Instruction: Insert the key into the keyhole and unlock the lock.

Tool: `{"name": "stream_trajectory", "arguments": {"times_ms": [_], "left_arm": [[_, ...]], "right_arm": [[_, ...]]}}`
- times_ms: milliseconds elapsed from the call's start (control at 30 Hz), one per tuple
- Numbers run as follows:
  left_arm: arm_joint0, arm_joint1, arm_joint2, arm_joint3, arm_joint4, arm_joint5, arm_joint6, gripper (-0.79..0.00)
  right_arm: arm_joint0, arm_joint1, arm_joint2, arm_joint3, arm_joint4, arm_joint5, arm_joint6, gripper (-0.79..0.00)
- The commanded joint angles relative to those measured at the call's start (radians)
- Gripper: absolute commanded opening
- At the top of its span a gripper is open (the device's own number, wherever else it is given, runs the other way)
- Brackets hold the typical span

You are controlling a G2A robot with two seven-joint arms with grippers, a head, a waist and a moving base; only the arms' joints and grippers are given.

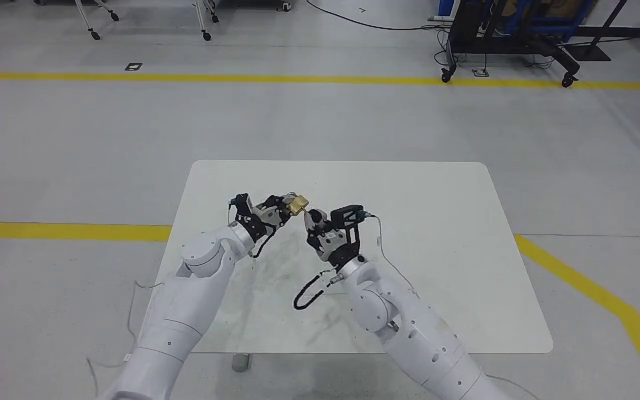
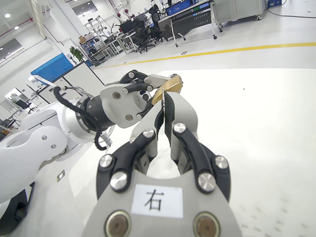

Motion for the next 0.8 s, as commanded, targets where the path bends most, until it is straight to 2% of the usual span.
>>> {"name": "stream_trajectory", "arguments": {"times_ms": [0,133,200,300,433,767], "left_arm": [[0.000,0.000,0.000,0.000,0.005,-0.004,0.000,-0.785],[0.001,0.000,-0.003,-0.006,0.014,-0.021,0.000,-0.785],[0.004,0.001,-0.005,-0.010,0.025,-0.036,0.001,-0.785],[0.007,0.002,-0.004,-0.017,0.043,-0.053,0.000,-0.785],[0.011,0.001,-0.002,-0.021,0.045,-0.054,-0.002,-0.785],[0.011,0.002,-0.003,-0.022,0.057,-0.055,-0.006,-0.785]], "right_arm": [[-0.009,-0.001,0.010,-0.010,0.028,-0.005,0.000,-0.785],[-0.045,-0.004,0.075,-0.050,0.281,-0.071,0.039,-0.785],[-0.060,-0.003,0.111,-0.066,0.432,-0.096,0.101,-0.785],[-0.071,-0.002,0.148,-0.077,0.572,-0.096,0.184,-0.785],[-0.066,-0.002,0.159,-0.076,0.650,-0.085,0.255,-0.785],[-0.043,-0.012,0.132,-0.063,0.673,-0.062,0.274,-0.785]]}}
